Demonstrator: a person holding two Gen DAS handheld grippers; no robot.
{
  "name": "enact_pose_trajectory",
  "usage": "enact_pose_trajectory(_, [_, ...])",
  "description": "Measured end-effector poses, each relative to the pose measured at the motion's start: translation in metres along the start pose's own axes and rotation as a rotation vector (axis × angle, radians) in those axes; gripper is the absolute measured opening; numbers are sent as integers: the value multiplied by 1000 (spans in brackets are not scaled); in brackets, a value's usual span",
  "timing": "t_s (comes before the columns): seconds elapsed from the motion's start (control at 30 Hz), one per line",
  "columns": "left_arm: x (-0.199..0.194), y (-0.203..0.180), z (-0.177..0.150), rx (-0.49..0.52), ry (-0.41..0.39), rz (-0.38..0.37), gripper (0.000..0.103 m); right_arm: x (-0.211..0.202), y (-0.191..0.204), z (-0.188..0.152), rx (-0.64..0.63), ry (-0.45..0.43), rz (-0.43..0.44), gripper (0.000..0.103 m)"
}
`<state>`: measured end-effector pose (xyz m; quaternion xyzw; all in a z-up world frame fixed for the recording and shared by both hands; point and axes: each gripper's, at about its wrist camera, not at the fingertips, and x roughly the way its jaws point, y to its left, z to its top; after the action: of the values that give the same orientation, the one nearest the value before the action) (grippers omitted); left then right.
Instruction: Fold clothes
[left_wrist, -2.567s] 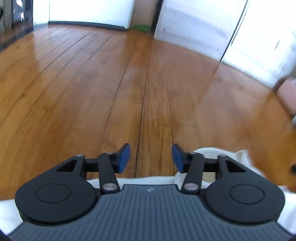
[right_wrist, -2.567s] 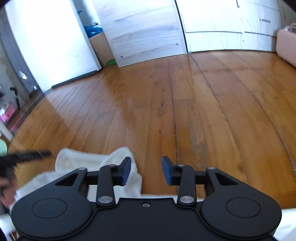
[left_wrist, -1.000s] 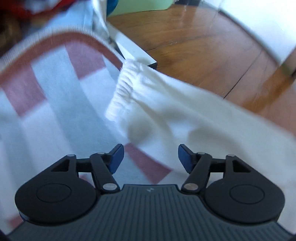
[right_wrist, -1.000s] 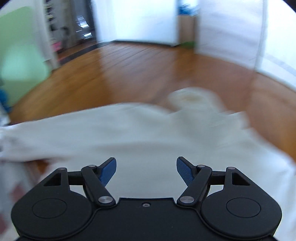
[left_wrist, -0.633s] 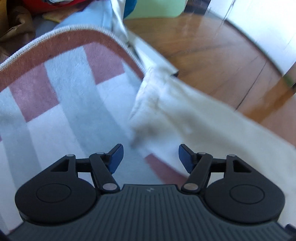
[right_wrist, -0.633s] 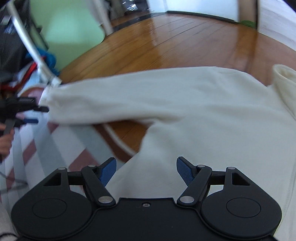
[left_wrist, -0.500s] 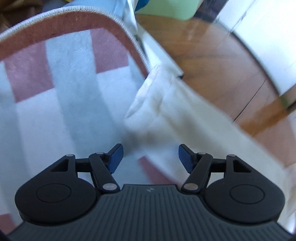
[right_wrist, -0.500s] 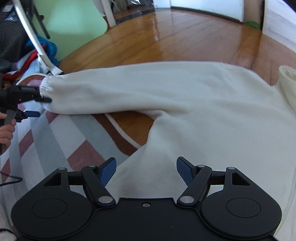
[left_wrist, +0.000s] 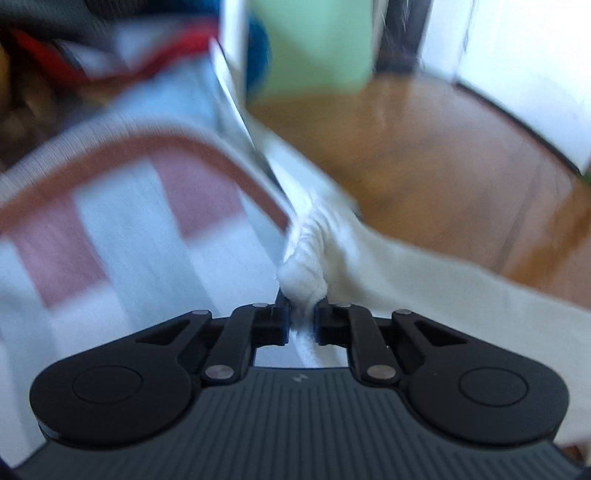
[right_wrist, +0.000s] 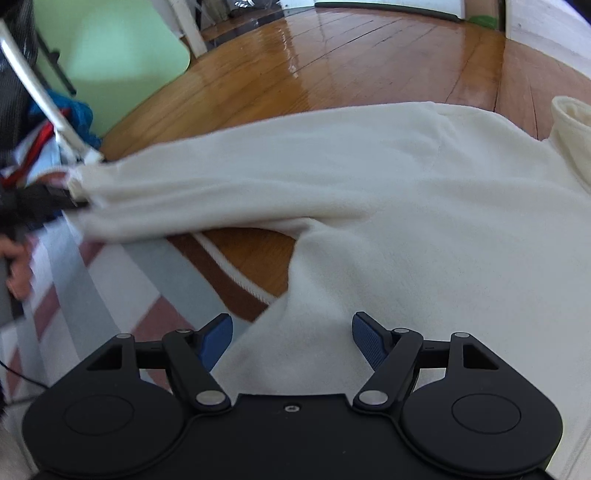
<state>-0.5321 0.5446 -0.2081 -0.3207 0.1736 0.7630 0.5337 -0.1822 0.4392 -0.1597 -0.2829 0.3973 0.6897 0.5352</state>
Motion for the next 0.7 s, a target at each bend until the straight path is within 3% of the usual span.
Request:
enact_pose_trajectory(0.1, [-5,-2,5,47,-27,37,11,0,7,-7,-56,1,-6,76])
enact_pose_trajectory(0.27, [15,0,-3,12,46,32,11,4,21,-11,-152,-5,-58,77])
enact_pose_trajectory(0.43, [-1,-1,1,0,-7,-24,11,-15,11,-11,-83,-47,-20,77])
enact_pose_trajectory(0.53, [-22,-11,5,33,-78,-74,11,-31,-8,-16,-26,-82,-27,77])
enact_pose_trajectory(0.6, [-50,-31,8,140,-172,-96,11,-41,-25,-18,12,-94,-61,77])
enact_pose_trajectory(0.7, [-110,-72,6,293,-312,-234,11,-59,-56,-21,116,-115,-109,77])
